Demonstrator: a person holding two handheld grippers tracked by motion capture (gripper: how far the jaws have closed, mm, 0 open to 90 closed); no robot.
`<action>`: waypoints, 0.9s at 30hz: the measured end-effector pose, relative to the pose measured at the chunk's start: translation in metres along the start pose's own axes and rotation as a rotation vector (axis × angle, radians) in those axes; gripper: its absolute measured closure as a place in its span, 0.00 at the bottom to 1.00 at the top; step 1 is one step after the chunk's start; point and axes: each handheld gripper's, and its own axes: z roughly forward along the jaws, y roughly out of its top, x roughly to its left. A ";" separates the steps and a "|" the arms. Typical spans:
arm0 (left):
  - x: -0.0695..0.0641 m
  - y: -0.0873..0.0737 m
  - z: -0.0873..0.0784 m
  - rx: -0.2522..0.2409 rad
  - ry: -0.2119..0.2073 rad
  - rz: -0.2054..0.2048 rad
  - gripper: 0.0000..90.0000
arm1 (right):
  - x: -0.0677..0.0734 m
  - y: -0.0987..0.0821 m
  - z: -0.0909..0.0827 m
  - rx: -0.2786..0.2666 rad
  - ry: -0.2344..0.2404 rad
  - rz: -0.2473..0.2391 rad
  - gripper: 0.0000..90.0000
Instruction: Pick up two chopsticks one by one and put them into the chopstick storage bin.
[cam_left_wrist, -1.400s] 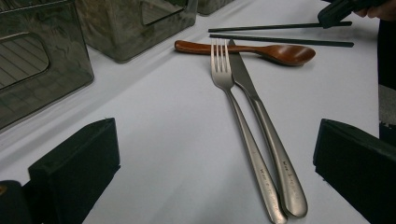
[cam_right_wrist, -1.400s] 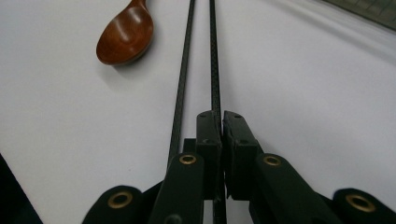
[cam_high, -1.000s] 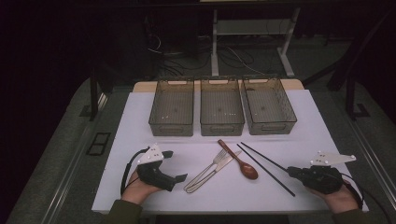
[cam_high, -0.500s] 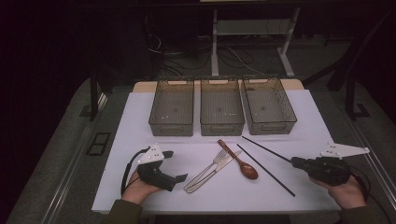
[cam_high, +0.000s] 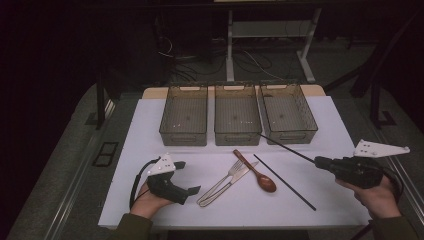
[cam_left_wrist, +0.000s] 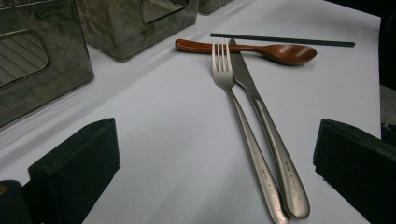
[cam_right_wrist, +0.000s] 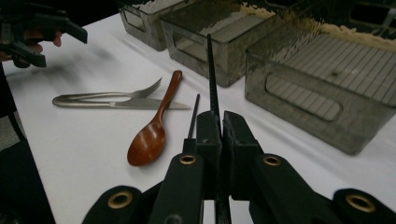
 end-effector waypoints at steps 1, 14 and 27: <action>0.000 0.000 0.000 -0.001 0.000 -0.002 0.00 | 0.000 0.003 0.001 -0.002 0.001 0.000 0.94; 0.000 0.000 0.000 -0.006 -0.001 -0.006 0.00 | -0.007 0.035 0.027 -0.004 0.011 -0.028 0.94; 0.001 0.000 -0.001 -0.017 -0.005 -0.006 0.00 | -0.002 0.069 0.067 -0.007 0.013 -0.052 0.94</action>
